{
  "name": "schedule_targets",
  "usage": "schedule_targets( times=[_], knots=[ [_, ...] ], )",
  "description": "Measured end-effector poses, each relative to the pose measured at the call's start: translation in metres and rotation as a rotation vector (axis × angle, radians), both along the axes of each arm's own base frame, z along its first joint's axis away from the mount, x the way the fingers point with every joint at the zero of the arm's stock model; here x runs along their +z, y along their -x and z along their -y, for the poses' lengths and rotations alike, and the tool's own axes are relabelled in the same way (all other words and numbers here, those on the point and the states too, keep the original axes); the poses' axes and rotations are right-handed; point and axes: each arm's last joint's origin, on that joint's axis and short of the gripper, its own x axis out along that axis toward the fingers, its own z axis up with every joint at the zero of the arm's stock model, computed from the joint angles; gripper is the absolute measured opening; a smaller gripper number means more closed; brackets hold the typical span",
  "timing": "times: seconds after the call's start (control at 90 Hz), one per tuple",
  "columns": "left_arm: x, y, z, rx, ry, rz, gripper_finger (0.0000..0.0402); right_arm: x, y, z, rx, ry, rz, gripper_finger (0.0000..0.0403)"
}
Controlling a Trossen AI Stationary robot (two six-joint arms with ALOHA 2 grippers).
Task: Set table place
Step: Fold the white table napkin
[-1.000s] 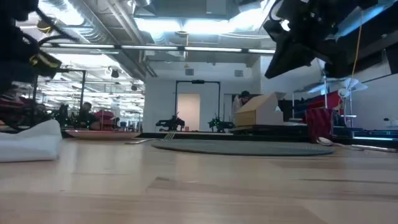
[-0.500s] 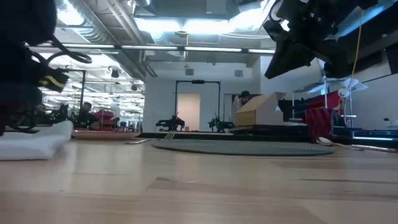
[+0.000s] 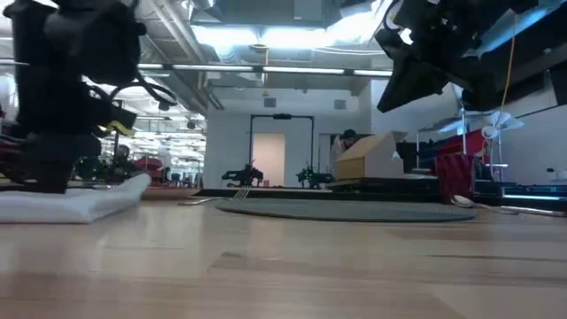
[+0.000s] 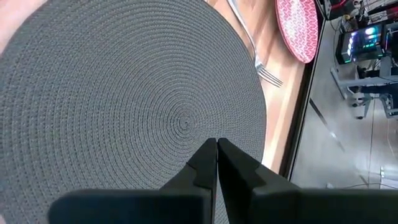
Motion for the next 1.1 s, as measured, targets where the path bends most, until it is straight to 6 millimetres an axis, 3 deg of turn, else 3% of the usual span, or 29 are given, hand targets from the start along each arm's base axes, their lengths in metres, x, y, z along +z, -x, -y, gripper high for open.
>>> schedule_targets(
  times=[0.3, 0.444, 0.589, 0.856, 1.1],
  knots=[
    [0.037, -0.036, 0.017, -0.099, 0.042, 0.188, 0.0, 0.0, 0.0, 0.0, 0.0, 0.0, 0.0, 0.0],
    [0.041, -0.05, 0.033, -0.132, 0.144, 0.342, 0.0, 0.0, 0.0, 0.0, 0.001, 0.0, -0.003, 0.0],
    [0.037, -0.063, 0.051, -0.174, 0.216, 0.465, 0.0, -0.001, 0.001, 0.0, 0.001, 0.0, -0.01, 0.0],
    [0.008, -0.068, 0.055, -0.152, 0.198, 0.359, 0.0, -0.001, 0.001, 0.0, 0.002, 0.0, -0.011, 0.0],
    [0.013, -0.067, 0.056, -0.138, 0.207, 0.365, 0.0, -0.001, 0.001, 0.0, 0.002, 0.001, -0.017, 0.0]
  ],
)
